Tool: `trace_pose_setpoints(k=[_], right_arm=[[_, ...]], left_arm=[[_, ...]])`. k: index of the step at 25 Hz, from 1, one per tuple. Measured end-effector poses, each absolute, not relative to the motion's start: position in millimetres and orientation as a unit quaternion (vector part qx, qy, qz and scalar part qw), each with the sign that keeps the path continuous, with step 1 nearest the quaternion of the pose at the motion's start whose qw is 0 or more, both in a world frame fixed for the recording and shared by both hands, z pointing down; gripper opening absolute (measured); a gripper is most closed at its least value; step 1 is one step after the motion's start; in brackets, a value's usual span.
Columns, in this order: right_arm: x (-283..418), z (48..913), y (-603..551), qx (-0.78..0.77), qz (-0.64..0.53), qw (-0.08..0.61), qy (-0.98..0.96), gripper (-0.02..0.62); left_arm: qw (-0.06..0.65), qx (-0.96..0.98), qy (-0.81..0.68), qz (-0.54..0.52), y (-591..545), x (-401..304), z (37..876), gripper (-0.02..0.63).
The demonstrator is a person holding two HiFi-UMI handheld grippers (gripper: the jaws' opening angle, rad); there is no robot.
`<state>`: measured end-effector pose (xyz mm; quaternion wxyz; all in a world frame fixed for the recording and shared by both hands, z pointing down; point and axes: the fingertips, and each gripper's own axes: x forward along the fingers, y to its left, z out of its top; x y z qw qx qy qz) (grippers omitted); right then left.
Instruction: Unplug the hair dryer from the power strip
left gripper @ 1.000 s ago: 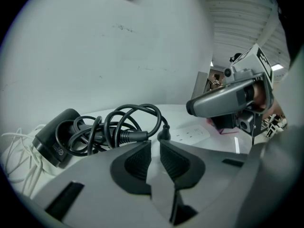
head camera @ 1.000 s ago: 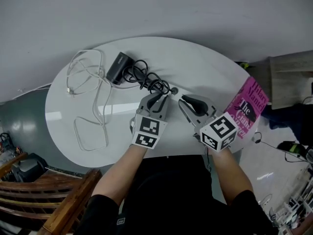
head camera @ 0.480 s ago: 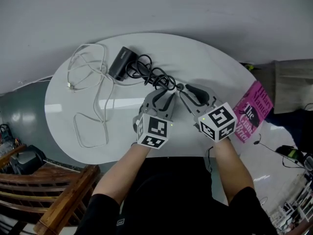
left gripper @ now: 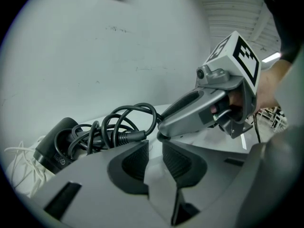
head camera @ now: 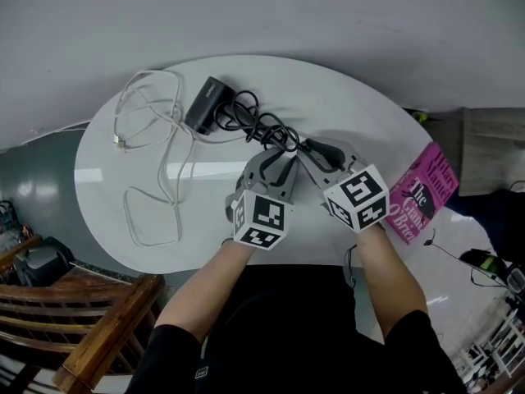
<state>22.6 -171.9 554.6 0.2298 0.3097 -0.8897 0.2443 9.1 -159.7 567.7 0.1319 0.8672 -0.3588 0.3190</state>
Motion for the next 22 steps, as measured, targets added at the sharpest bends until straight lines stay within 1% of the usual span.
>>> trace_pose_setpoints(k=[5, 8, 16, 19, 22], right_arm=[[15, 556, -162, 0.29, 0.233, 0.263, -0.89, 0.083], [10, 556, -153, 0.283, 0.235, 0.269, -0.89, 0.078], [5, 558, -150, 0.266, 0.204, 0.292, -0.896, 0.077], [5, 557, -149, 0.264, 0.185, 0.309, -0.895, 0.071], [5, 556, -148, 0.271, 0.197, 0.295, -0.895, 0.069]], left_arm=[[0.147, 0.863, -0.367, 0.316, -161, 3, 569, 0.089], [0.154, 0.86, -0.371, 0.315, -162, -1, 572, 0.081], [0.121, 0.868, -0.36, 0.32, -160, -1, 576, 0.074], [0.137, 0.869, -0.363, 0.309, -160, -1, 577, 0.071], [0.163, 0.87, -0.363, 0.29, -160, -2, 576, 0.087]])
